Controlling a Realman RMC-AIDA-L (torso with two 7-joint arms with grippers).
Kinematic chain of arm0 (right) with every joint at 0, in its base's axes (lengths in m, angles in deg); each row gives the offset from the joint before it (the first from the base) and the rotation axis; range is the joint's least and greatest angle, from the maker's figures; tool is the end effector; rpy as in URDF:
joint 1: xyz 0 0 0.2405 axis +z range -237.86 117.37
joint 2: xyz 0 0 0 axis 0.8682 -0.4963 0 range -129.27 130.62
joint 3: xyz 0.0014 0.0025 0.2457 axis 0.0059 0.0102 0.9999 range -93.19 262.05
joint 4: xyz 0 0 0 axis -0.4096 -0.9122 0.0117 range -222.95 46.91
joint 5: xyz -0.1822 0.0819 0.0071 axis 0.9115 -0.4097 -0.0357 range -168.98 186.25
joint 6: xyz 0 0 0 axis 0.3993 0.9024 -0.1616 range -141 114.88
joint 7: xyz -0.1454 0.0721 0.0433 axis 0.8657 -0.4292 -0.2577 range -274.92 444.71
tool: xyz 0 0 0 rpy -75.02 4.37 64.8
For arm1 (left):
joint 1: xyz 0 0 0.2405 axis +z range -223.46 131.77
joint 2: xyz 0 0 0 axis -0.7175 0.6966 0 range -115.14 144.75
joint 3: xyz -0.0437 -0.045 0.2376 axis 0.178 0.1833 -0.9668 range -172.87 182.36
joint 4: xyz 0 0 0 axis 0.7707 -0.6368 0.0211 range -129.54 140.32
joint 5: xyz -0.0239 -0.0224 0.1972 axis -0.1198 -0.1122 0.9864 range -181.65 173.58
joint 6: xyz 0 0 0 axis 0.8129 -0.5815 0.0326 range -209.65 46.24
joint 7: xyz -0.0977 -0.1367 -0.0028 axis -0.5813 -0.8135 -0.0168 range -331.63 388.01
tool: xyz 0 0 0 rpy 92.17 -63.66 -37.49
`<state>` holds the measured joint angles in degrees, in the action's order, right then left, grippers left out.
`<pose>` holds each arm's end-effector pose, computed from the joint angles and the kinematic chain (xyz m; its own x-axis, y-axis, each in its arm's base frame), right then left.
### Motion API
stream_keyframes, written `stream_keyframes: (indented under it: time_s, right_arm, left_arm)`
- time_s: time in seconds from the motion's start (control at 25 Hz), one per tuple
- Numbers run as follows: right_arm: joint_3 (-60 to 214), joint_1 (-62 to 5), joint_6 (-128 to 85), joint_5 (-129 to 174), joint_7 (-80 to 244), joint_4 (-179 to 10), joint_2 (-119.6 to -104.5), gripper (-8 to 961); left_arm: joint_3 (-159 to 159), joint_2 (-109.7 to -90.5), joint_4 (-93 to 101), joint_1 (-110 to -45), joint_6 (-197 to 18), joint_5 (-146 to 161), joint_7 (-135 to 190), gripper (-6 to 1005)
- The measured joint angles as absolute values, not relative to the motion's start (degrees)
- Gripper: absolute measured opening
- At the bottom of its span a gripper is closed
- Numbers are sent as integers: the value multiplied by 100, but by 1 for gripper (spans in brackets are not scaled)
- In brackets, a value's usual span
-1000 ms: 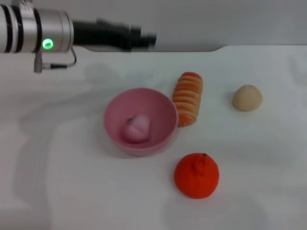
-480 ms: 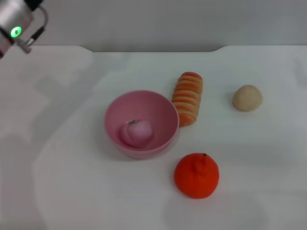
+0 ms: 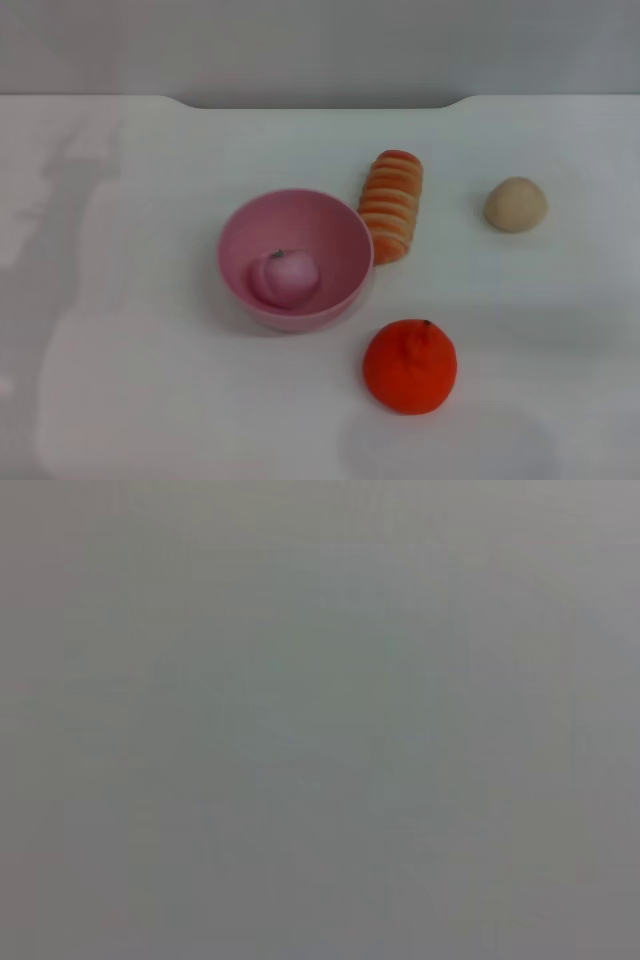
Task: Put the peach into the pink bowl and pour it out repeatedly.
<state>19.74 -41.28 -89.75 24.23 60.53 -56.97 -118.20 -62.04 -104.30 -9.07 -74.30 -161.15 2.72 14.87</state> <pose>0.2558 0.3544 0.1242 0.5558 0.5260 -0.6437 -0.6842 -0.1504 -0.7136 -0.2593 0.3756 0.0913 0.6189 -0.4717 0.6281 0.6846 -0.0681 -0.7258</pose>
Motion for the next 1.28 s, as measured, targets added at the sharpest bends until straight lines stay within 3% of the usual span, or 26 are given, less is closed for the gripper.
stream_keyframes:
  time_s: [1.28]
  right_arm:
    - [2393, -3473, -9754, 1708, 7058, -6925, -11825, 478]
  left_arm:
    - [-6943, -10395, -243, -7288, -16123, -76, 1737, 505]
